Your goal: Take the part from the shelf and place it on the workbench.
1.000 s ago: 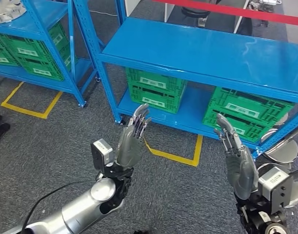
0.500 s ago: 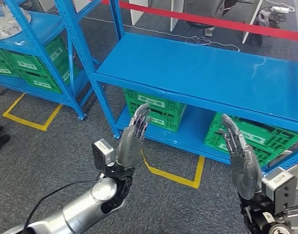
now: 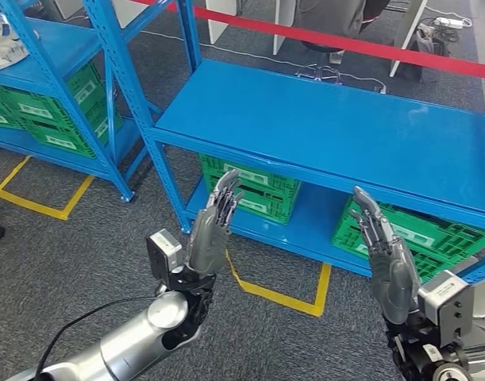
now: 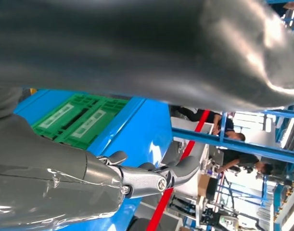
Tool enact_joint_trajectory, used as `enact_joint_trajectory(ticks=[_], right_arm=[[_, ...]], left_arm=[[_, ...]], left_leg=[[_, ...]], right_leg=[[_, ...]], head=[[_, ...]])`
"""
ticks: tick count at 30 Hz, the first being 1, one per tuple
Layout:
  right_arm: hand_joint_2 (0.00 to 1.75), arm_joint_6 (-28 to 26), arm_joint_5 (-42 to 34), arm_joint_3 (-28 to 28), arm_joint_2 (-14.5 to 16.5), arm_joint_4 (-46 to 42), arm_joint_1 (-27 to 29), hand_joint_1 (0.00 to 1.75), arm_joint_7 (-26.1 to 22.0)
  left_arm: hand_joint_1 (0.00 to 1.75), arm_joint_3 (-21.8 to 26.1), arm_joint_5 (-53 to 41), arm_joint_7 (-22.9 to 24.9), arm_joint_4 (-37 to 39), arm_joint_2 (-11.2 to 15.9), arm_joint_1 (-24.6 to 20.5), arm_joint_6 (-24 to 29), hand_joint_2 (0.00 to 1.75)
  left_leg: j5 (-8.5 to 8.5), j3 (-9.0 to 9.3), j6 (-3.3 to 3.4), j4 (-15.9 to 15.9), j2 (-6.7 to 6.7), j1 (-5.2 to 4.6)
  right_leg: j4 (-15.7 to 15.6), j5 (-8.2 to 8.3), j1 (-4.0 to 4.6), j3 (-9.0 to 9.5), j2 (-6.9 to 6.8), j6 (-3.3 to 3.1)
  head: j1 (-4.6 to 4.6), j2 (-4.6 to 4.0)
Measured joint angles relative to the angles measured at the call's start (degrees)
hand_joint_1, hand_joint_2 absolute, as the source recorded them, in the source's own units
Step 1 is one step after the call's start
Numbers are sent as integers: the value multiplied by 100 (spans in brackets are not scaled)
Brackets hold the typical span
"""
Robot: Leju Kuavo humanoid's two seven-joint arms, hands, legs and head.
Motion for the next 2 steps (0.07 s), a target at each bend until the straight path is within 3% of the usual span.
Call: enact_joint_trajectory(ticks=[2], right_arm=[[0,-20,2,9,0,-2,-12,0,18]], left_arm=[[0,0,-13,0,0,-1,1,-25,0]], left_leg=[[-10,6,15,0,0,-3]], right_leg=[[-20,-3,0,16,-2,7]], head=[[0,0]])
